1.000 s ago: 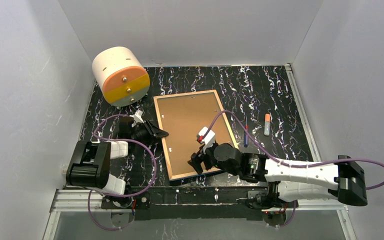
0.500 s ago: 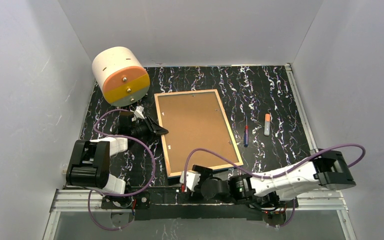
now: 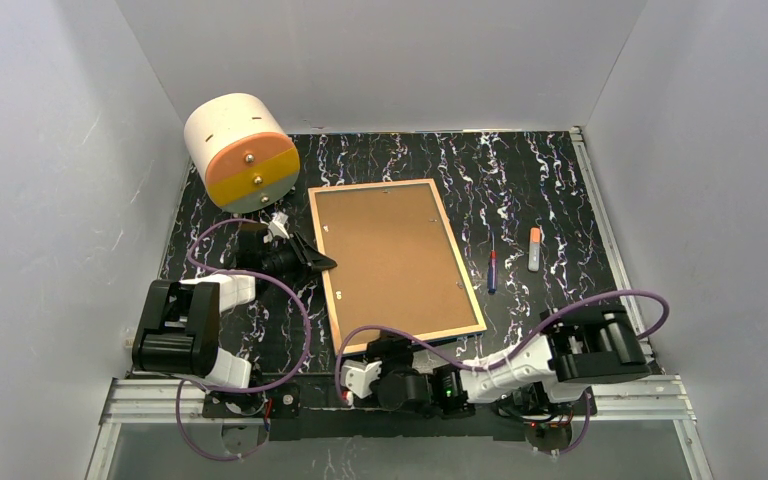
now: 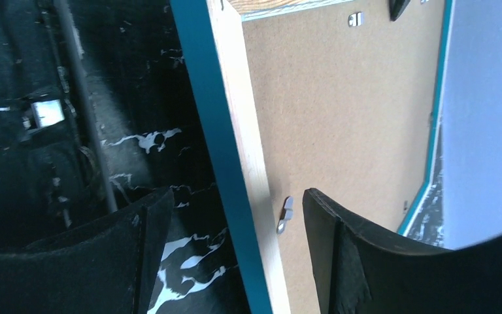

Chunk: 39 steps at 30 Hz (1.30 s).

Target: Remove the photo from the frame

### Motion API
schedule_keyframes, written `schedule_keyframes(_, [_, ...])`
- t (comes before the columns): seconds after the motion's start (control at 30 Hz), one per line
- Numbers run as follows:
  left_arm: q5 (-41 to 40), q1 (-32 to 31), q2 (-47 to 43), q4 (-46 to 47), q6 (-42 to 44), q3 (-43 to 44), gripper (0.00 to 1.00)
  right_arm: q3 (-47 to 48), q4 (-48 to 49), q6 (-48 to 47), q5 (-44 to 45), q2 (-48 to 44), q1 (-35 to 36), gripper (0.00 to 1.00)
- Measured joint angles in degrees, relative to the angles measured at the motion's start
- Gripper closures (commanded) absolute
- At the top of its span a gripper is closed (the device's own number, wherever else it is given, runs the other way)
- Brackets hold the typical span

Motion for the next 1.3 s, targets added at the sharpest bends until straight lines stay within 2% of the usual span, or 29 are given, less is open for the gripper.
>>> schedule_keyframes(0.3, [-0.3,0.0,-0.1,0.3,0.0,0.0,1.00,-1.7,17.1,-12.5,3.0,6.1,-3.2,0.34])
schedule_keyframes(0.47, [-0.5,0.0,-0.2,0.2,0.0,0.0,1.00,-3.1,23.3,-16.9,2.7,8.9,-3.7,0.45])
schedule_keyframes(0.8, [-0.5,0.0,-0.3,0.0,0.0,0.0,1.00,-3.7,33.4,-22.5,4.8,14.5,-4.2,0.45])
schedule_keyframes(1.07, [-0.4,0.0,-0.5,-0.5,0.0,0.0,1.00,-5.7,55.8,-36.2,8.5,24.8,-4.3,0.50])
schedule_keyframes(1.17, [-0.3,0.0,-0.5,-0.5,0.0,0.0,1.00,-5.7,58.2,-37.8,8.8,26.1,-4.3,0.56])
schedule_keyframes(1.3, [-0.2,0.0,-0.9,-0.5,0.0,0.0,1.00,-5.7,58.2,-38.0,8.5,26.2,-4.3,0.58])
